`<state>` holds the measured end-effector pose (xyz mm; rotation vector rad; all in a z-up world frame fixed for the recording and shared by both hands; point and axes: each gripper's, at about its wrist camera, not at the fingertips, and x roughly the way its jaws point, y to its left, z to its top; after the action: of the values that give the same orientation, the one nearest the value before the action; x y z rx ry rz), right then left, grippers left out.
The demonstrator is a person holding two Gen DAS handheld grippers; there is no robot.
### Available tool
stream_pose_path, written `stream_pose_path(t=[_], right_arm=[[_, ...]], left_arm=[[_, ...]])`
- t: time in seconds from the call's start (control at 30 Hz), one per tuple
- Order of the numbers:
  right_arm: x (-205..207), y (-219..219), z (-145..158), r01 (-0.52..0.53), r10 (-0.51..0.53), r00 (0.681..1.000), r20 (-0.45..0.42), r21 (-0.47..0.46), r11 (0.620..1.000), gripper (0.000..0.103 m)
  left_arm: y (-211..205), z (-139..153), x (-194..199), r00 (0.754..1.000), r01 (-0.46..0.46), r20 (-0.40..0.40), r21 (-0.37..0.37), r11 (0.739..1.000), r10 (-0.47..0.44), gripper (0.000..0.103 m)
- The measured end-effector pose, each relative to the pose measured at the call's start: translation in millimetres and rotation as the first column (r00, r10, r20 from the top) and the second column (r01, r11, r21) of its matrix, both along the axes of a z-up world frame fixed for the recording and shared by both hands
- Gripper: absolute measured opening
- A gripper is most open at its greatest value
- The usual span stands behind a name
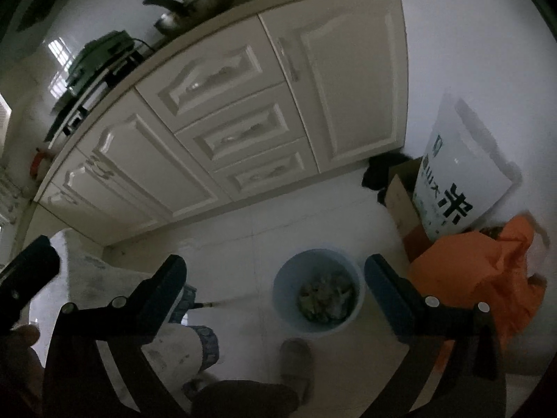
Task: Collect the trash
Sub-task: 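Carry both items to the blue bin and open both tools over it, then bring both tools back to the table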
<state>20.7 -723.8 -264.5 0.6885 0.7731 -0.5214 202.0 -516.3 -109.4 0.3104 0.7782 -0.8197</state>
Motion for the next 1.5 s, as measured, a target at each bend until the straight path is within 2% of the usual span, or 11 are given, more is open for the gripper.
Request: stream_pose_path(t=[0.27,0.37,0.53,0.77,1.0,1.23,1.5], right_arm=[[-13,43,61,-0.019,0.024,0.997,0.068,-0.083,0.996,0.103],[-15,64,86,-0.039,0.051,0.994,0.095,-0.122,0.992,0.103],[-14,105,127,-0.081,0.107,0.985,0.134,-0.186,0.979,0.103],[-5,171,174,-0.163,0.221,0.958,0.184,-0.286,0.944,0.103],[13,244,210,-0.248,0.346,0.911,0.224,-0.372,0.894,0.103],[26,309,234,-0.331,0.469,0.846,0.253,-0.440,0.834,0.103],[37,372,243,-0.400,0.578,0.776,0.254,-0.511,0.761,0.103]], left_arm=[[71,52,-45,0.994,-0.026,0.107,-0.102,0.994,0.037,0.102],[111,68,-63,0.990,-0.038,0.127,-0.138,0.990,0.055,0.102],[214,91,-101,0.982,-0.068,0.162,-0.193,0.979,0.101,0.102],[311,117,-132,0.960,-0.144,0.194,-0.268,0.953,0.200,0.102],[400,127,-161,0.921,-0.238,0.222,-0.329,0.914,0.320,0.102],[471,128,-193,0.867,-0.337,0.236,-0.373,0.865,0.439,0.102],[518,114,-225,0.801,-0.445,0.236,-0.379,0.811,0.550,0.102]])
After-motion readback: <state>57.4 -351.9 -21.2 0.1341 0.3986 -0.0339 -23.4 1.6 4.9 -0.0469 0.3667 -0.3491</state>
